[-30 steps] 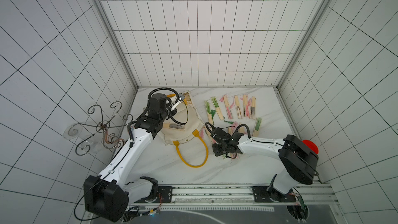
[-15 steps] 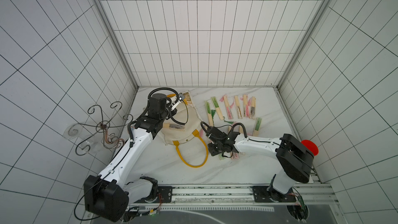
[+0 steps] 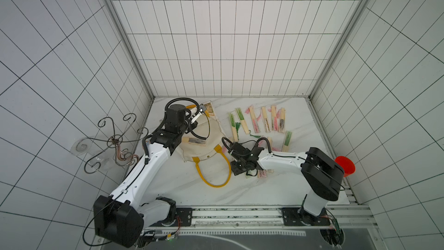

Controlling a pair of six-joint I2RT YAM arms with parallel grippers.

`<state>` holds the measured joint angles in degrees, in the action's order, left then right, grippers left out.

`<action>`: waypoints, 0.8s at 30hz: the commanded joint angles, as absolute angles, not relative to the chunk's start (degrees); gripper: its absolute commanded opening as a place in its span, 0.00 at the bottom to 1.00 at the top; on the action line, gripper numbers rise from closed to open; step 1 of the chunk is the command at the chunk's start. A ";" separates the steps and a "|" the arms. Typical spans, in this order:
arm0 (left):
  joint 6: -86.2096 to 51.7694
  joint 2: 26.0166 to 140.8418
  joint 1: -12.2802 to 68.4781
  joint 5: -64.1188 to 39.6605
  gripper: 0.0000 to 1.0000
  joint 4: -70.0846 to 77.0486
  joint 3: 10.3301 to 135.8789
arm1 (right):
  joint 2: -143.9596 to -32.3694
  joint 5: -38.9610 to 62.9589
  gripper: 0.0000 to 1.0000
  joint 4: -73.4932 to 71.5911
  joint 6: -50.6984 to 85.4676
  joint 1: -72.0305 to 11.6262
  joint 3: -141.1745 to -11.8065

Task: Take out the folding fans from the tote bags
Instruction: Adjust the folding fan at the center of the board.

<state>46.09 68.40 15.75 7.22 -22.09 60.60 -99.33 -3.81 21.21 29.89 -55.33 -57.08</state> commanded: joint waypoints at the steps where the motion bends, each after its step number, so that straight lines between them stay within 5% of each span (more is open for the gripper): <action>1: 46.58 66.67 15.76 6.15 0.00 -20.13 60.47 | -97.65 -5.52 0.57 22.59 31.20 -53.00 -57.98; 15: 46.23 66.40 15.82 4.67 0.00 -20.59 60.34 | -84.11 -14.67 0.55 16.00 16.09 -60.15 -60.20; 24: 46.19 66.80 15.85 3.61 0.00 -20.96 60.47 | -97.68 -15.97 0.50 14.24 2.12 -64.25 -73.48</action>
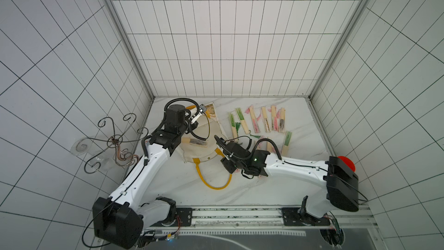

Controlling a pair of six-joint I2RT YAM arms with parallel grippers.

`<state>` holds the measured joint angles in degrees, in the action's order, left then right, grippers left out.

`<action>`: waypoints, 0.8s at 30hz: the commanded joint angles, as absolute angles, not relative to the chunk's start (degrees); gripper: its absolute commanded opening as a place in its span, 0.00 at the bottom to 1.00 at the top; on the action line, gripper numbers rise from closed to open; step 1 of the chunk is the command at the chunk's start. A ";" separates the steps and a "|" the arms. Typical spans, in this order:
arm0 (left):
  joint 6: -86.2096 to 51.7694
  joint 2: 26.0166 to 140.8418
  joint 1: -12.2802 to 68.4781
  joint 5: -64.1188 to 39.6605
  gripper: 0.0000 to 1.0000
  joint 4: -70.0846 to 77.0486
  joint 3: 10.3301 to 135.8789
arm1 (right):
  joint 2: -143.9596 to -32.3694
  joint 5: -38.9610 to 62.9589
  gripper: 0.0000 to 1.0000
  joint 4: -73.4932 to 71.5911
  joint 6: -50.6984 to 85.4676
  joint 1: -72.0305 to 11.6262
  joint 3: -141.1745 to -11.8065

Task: Take out the folding fans from the tote bags
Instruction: Pick up the folding fan from the canvas bag.

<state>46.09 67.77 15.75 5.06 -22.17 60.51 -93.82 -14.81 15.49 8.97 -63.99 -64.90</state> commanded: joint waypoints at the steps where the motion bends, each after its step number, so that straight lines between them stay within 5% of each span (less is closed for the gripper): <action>1: 46.31 66.80 15.83 3.38 0.00 -21.07 60.47 | -99.94 -16.04 0.50 14.15 0.96 -64.20 -75.27; 24: 46.58 65.22 15.82 -3.48 0.00 -23.29 60.47 | -124.31 -8.47 0.90 -4.50 -9.56 -56.79 -90.41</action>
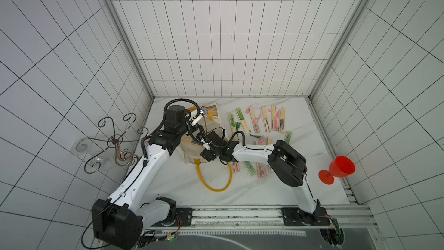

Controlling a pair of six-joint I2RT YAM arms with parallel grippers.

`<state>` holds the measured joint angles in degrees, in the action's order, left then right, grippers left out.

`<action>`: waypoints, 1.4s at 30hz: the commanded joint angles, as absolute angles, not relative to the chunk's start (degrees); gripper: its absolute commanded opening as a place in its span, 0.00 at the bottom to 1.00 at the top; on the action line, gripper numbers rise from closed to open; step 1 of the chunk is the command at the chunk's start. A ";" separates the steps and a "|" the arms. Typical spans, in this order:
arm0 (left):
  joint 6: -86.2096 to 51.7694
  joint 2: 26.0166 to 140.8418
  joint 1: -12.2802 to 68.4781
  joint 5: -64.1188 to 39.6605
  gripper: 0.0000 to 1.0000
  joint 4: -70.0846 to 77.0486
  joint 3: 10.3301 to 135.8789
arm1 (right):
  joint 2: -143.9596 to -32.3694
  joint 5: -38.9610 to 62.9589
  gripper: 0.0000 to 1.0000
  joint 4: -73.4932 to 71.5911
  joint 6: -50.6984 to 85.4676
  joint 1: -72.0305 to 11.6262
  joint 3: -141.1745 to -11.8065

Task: Take out the folding fans from the tote bags
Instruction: Pick up the folding fan from the canvas bag.

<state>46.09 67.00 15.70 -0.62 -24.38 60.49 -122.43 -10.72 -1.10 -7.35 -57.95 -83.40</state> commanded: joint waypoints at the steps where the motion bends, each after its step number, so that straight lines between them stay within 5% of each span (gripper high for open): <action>1: 46.56 65.19 15.87 -3.84 0.00 -23.38 60.47 | -125.26 -8.23 0.91 -4.49 -9.74 -56.29 -91.42; 14: 46.42 65.12 15.73 -5.19 0.00 -23.66 60.64 | -133.05 -1.07 0.84 1.18 -10.98 -54.81 -98.03; 31: 45.97 65.88 15.77 -3.61 0.00 -23.31 60.99 | -132.25 0.23 0.36 5.51 -11.25 -56.15 -96.33; 38: 45.88 66.00 15.78 -2.68 0.00 -23.20 61.08 | -130.82 -0.29 0.25 7.00 -9.89 -57.06 -96.26; 42: 45.79 66.13 15.82 -1.64 0.00 -22.94 61.13 | -129.56 1.23 0.28 7.33 -8.59 -57.04 -95.36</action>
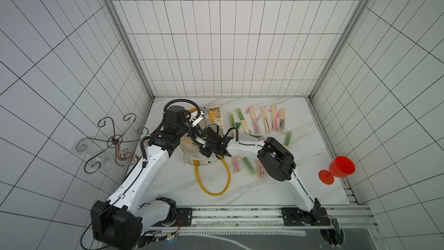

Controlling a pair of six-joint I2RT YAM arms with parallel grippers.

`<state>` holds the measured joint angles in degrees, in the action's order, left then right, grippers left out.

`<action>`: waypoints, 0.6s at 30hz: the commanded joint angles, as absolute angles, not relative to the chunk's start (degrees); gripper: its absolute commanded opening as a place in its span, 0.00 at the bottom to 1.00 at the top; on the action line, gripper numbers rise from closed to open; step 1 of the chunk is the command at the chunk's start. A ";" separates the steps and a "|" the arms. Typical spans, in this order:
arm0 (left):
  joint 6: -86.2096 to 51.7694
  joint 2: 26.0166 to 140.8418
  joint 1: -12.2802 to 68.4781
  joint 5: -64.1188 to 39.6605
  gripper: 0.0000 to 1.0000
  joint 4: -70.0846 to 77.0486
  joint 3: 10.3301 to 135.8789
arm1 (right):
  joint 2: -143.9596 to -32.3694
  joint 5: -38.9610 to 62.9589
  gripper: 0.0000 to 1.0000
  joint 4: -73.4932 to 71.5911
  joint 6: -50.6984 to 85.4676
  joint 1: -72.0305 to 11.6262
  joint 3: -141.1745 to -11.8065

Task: Take out the folding fans from the tote bags
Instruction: Pick up the folding fan from the canvas bag.

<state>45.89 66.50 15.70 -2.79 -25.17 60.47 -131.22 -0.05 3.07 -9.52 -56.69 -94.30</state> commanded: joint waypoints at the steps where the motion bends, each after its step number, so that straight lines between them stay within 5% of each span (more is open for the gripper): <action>1: 45.75 66.09 15.75 -1.35 0.00 -22.86 61.16 | -129.42 2.00 0.30 8.11 -8.16 -57.08 -95.51; 10: 45.62 66.14 15.74 -1.05 0.00 -22.76 61.31 | -131.43 5.62 0.45 17.20 -4.83 -56.97 -96.65; 18: 45.44 66.25 15.74 -0.24 0.00 -22.60 61.52 | -134.28 4.94 0.41 25.93 -3.02 -57.04 -98.37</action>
<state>45.78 66.50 15.70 -1.54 -24.29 60.49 -130.98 3.64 13.54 -4.71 -56.66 -96.27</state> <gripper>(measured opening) 0.047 0.418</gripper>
